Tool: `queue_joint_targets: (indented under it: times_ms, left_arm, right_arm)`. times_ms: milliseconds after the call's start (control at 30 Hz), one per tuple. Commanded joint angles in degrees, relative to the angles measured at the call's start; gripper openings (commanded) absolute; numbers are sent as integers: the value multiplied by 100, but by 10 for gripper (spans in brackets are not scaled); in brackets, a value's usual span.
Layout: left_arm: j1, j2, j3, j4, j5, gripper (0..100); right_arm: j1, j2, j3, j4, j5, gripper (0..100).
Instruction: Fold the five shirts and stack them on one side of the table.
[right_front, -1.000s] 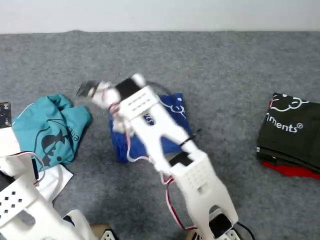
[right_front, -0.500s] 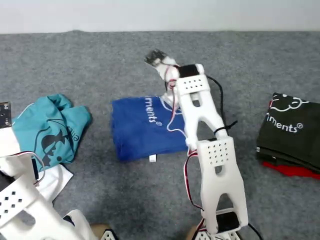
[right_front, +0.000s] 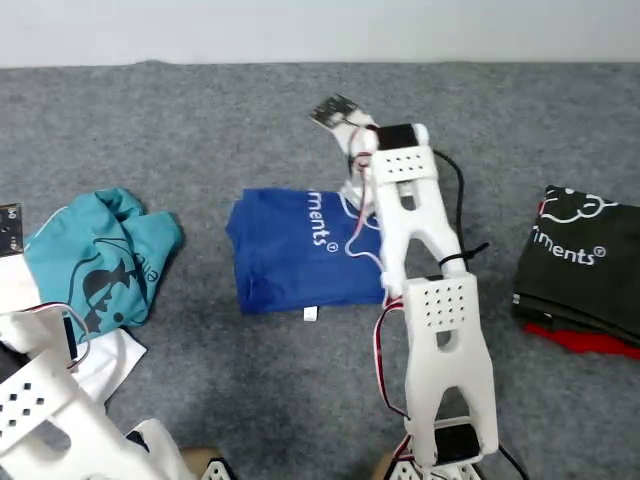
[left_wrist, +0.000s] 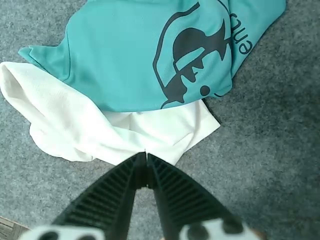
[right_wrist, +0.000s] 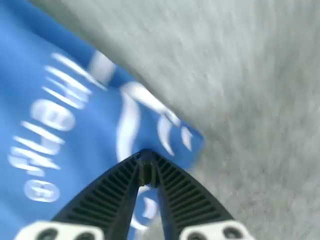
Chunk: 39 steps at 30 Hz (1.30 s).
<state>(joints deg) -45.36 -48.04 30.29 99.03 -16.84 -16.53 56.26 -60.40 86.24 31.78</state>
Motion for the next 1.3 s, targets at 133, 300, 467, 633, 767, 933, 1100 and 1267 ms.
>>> queue_joint_targets:
  times_ms: [133, 300, 467, 633, 767, 933, 1100, 1267]
  left_arm:
    - [-9, -105, -13, 123, -18, 6]
    - [-18, -105, -22, 123, -18, 6]
    - [-18, -105, -48, 123, -18, 6]
    - [-18, -105, -48, 132, -18, 6]
    - [-18, -105, -40, 132, -26, 6]
    - [-18, -105, -22, 132, -26, 7]
    - [0, -97, -13, 132, -26, 7]
    - [18, -88, 268, 105, -53, 8]
  right_arm:
    - [-1156, -558, -703, 163, 9, 10]
    - [-1270, -453, -826, 365, -9, 10]
    - [-1200, -778, -1046, 1710, -220, 10]
    - [-892, -1349, -659, 1675, -967, 14]
    - [-875, -2114, 404, 1692, -1380, 14]
    - [-910, -3169, 1890, 1675, -1837, 16]
    - [-743, -3363, 2251, 1666, -2470, 105]
    - [-532, -2870, 2259, 1657, -3789, 295]
